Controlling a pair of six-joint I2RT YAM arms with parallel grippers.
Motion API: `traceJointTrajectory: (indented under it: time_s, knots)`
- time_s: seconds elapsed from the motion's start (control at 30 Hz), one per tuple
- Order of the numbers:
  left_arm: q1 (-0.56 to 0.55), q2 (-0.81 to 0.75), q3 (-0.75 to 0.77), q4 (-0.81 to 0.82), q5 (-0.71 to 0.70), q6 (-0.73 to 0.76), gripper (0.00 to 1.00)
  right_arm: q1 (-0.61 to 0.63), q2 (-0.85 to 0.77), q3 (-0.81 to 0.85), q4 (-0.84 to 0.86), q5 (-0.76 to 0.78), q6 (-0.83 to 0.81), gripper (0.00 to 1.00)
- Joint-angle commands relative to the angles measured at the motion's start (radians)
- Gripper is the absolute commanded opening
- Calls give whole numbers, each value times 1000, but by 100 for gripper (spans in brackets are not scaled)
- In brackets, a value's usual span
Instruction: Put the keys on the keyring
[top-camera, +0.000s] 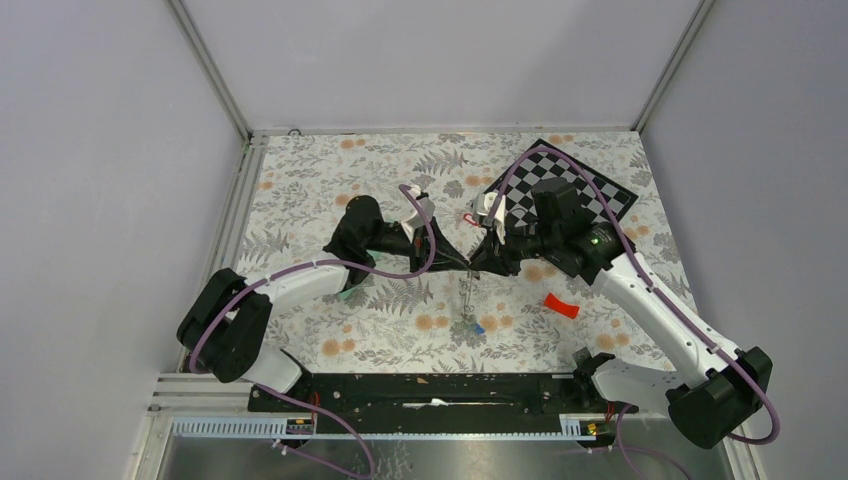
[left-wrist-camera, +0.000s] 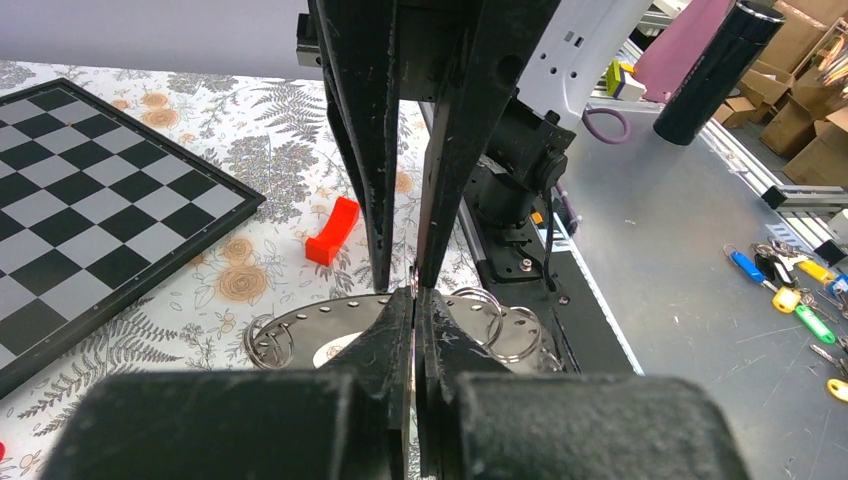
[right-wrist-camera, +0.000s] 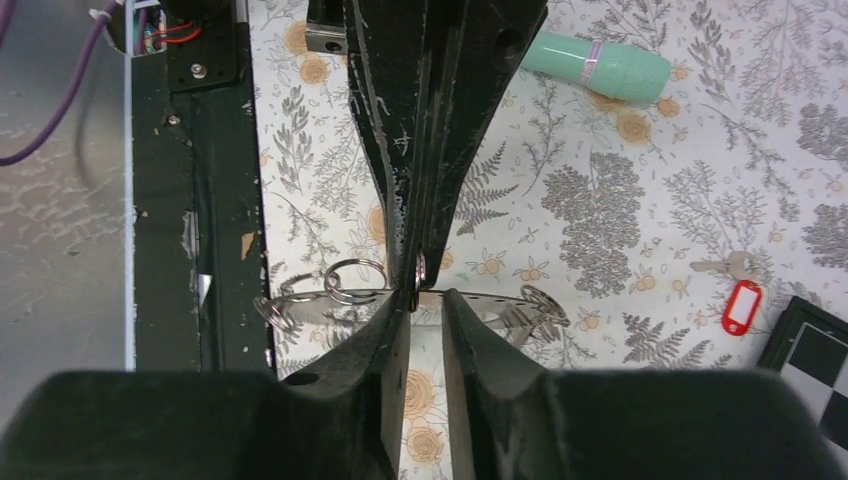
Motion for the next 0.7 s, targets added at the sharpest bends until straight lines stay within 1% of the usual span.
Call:
traceJointTrajectory:
  time_s: [0.0,0.1,0.17,0.23,0.37,0.47,0.67]
  knots:
    - [-3,-16,-4,92,8,-10,0,-4,6,30,44,-33,11,20]
    - [-4,-15,-9,84,3,1,0,-5,7,42,38,-33,7,12]
    - [-4,-16,-8,63,-2,18,0,-5,4,48,25,-32,-3,0]
    - [-4,-18,-1,29,-8,42,1,-5,0,52,6,-21,-19,0]
    - [-4,-25,35,-102,-26,131,9,-4,2,71,-47,20,-55,0]
    - [-4,-30,69,-206,-36,200,10,-3,7,86,-84,42,-71,0]
    - [-4,-33,147,-440,-34,386,21,3,13,104,-124,69,-78,0]
